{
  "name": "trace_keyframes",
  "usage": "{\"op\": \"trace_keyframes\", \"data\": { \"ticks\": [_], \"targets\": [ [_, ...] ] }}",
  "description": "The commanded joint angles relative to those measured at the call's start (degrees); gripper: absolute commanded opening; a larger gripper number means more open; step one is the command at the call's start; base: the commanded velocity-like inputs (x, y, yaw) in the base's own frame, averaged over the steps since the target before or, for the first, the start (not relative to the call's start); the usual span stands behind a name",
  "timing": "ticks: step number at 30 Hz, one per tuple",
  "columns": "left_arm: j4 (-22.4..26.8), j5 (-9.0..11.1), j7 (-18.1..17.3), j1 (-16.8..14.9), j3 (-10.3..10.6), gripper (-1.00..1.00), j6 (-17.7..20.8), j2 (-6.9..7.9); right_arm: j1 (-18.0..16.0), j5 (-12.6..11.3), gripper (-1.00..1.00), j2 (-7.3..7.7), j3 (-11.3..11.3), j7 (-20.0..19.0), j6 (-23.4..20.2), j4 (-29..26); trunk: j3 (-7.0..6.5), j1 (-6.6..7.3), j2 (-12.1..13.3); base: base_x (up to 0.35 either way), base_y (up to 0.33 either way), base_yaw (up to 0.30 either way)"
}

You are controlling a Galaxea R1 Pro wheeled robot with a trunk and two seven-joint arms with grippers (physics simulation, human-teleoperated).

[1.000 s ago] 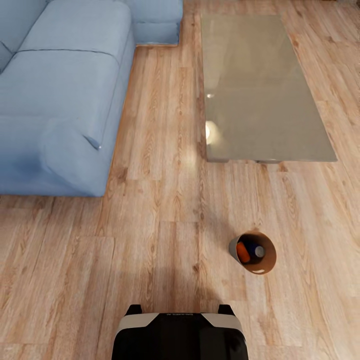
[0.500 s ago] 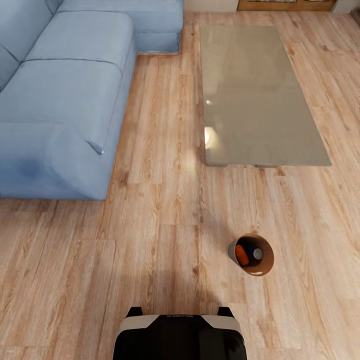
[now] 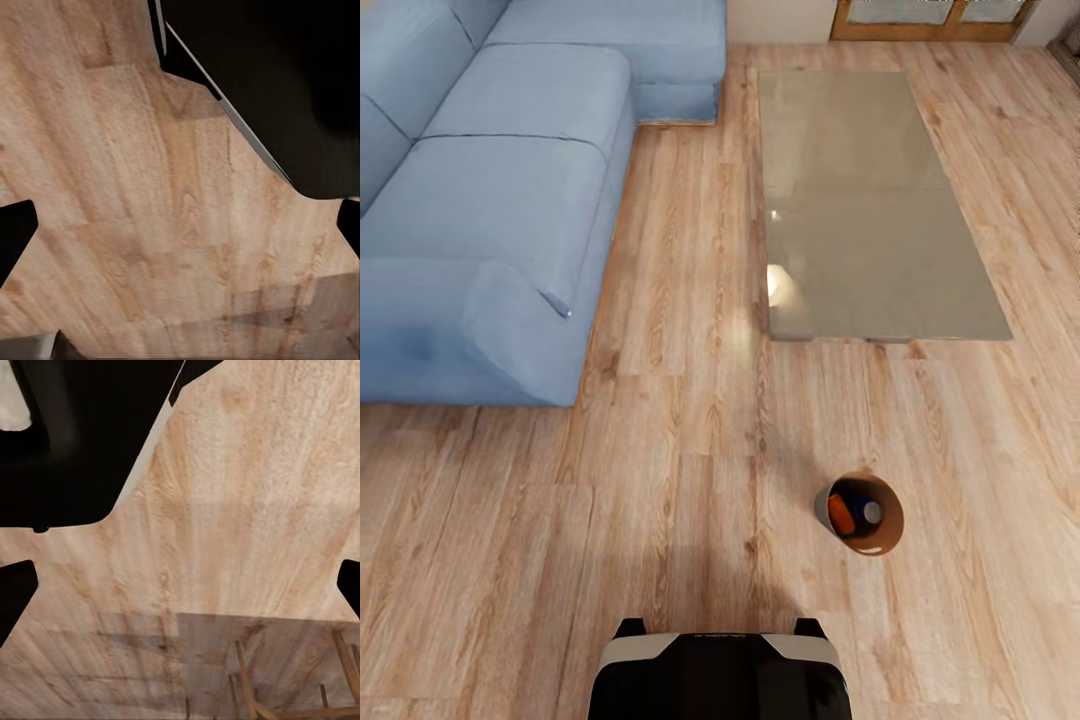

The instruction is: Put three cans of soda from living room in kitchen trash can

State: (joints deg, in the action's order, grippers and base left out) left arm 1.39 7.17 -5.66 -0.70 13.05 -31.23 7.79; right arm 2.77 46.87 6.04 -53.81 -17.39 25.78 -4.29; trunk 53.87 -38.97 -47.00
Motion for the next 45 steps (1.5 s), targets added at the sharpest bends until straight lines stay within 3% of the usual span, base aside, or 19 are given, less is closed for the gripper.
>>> {"op": "trace_keyframes", "data": {
  "ticks": [1,5,13,35,39,43,45],
  "targets": [
    [0.0,0.0,0.0,0.0,0.0,1.0,0.2,-0.18,0.0,0.0,1.0,-0.22,0.0,0.0,-0.1,-0.1,-0.28,0.22,0.4,0.0,0.0,-0.042],
    [0.0,0.0,0.0,-0.1,-0.1,1.0,0.7,-0.63,-0.1,0.0,1.0,-0.81,0.0,0.1,-0.4,-0.2,-1.37,1.1,2.0,0.0,0.0,-0.05],
    [0.0,0.0,0.3,-0.1,-0.3,1.0,1.8,-0.8,-0.1,0.1,1.0,-0.58,0.1,1.9,-0.5,0.0,-3.55,2.86,5.2,0.0,0.0,-0.059],
    [-0.2,0.2,0.5,-0.1,-0.7,1.0,5.0,-0.09,-0.1,-0.5,1.0,0.01,-0.2,2.2,-0.5,-0.4,-9.55,7.69,14.1,0.0,0.0,-0.062],
    [-0.2,0.4,1.5,-0.1,-0.8,1.0,5.9,0.72,-0.1,-0.7,1.0,-0.04,-0.4,2.2,-0.5,-0.3,-10.64,8.57,15.7,0.0,0.0,-0.062],
    [-0.3,2.1,1.8,-0.1,-0.9,1.0,6.4,2.06,-0.1,-1.0,1.0,-0.01,-0.6,2.2,-0.5,-0.3,-11.73,9.45,17.3,0.0,0.0,-0.062],
    [-0.6,4.7,1.8,-0.1,-0.9,1.0,7.1,2.43,-0.1,-1.1,1.0,-0.04,-0.7,2.2,-0.5,-0.3,-12.28,9.89,18.1,0.0,0.0,-0.062]
  ]
}}
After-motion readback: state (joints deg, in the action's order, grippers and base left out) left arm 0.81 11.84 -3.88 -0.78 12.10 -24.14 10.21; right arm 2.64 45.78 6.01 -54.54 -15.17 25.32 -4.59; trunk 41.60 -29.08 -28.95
